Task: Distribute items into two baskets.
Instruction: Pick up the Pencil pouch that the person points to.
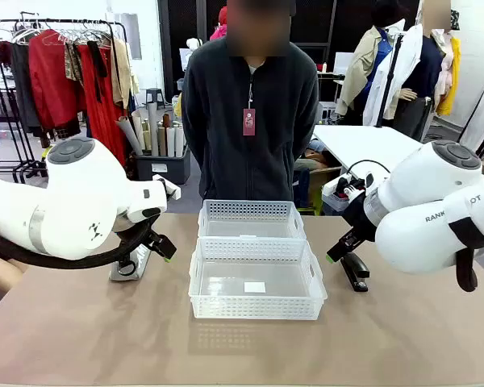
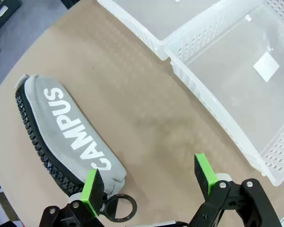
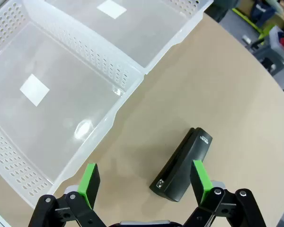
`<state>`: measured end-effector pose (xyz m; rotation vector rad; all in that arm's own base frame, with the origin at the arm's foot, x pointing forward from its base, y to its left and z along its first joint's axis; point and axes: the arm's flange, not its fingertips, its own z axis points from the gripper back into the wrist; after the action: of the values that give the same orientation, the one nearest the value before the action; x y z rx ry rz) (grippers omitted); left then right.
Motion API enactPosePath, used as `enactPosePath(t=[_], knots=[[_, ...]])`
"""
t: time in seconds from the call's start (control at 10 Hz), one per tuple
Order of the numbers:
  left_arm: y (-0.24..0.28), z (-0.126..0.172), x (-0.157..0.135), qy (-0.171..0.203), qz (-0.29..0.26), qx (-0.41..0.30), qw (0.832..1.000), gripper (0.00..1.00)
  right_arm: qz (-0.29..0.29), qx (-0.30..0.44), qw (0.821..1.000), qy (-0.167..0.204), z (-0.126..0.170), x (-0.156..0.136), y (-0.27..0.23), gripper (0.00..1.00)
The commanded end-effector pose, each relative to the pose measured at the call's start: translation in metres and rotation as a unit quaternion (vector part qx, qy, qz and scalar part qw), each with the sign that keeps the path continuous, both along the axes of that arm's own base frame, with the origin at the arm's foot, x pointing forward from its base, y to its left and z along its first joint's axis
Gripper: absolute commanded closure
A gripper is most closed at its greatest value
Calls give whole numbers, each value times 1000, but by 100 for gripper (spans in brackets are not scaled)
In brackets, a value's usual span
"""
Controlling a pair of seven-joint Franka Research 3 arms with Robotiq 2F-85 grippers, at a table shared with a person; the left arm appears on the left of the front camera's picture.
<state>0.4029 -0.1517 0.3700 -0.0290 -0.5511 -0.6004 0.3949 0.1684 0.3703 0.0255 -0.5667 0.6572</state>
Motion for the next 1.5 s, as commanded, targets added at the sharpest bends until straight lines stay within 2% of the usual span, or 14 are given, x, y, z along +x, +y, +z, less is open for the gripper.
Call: enactPosePath(t=[0.0, 1.4], knots=[[0, 0, 0, 0, 0, 0, 1000, 0, 0, 0, 1000, 0, 0, 0, 0, 0], [0, 0, 0, 0, 0, 0, 1000, 0, 0, 0, 1000, 0, 0, 0, 0, 0]])
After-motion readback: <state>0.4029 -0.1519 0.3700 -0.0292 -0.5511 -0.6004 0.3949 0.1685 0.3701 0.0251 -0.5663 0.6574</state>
